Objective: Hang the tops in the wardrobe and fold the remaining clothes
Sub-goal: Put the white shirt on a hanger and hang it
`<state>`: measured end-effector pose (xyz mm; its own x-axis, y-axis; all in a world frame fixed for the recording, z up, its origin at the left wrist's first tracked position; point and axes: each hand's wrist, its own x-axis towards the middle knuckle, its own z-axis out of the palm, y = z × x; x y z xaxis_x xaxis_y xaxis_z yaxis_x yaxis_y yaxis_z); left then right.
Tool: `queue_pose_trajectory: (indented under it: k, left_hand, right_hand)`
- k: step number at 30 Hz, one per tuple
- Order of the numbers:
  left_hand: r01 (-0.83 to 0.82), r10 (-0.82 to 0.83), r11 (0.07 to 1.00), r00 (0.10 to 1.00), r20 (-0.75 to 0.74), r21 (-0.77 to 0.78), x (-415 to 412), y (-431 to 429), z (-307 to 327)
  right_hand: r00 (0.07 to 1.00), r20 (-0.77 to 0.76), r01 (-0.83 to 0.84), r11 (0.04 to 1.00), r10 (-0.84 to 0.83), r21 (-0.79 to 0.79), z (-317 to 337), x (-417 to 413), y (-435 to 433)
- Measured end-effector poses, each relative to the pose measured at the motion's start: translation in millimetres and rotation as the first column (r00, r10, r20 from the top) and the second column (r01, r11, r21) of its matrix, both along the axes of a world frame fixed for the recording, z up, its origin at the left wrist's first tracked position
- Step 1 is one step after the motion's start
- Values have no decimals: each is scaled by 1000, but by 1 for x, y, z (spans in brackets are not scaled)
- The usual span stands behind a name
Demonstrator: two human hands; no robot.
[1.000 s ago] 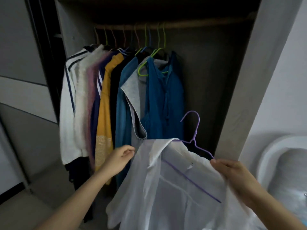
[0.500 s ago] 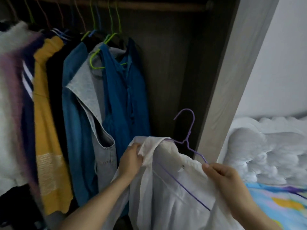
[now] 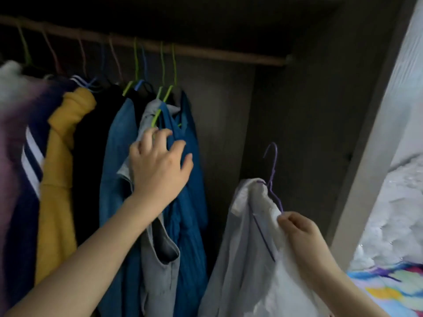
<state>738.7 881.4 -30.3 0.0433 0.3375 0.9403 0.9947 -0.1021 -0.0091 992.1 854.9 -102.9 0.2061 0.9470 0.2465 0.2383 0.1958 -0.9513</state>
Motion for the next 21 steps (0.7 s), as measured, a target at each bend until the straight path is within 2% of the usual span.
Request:
queue_pose_trajectory:
  k: [2,4,7,9,13,17,21]
  left_hand:
    - [-48,51,997,998,46,-68,-29,7,20]
    - [-73,99,971,990,104,-226,-55,17,41]
    - [-17,94,889,985,146,-457,-89,35,59]
    - [20,56,839,991,121,-543,-105,45,66]
    - [48,-22,799,998,51,-599,-118,52,78]
    - [108,-92,727,994,60,-678,-126,53,83]
    - [137,-136,720,989,54,-681,-132,53,82]
  right_hand:
    - [996,90,-7,999,4,34,13,-21,15]
    - [989,145,-14,995,-1,101,35,-41,31]
    - [973,229,-69,978,22,197,78,-69,50]
    - [952,306,-76,960,-11,269,114,-89,62]
    - [925,372,-65,934,-76,351,185,-122,86]
    - [922,372,-7,952,-112,305,237,-140,114]
    - [899,406,44,955,-166,293,260,-156,137]
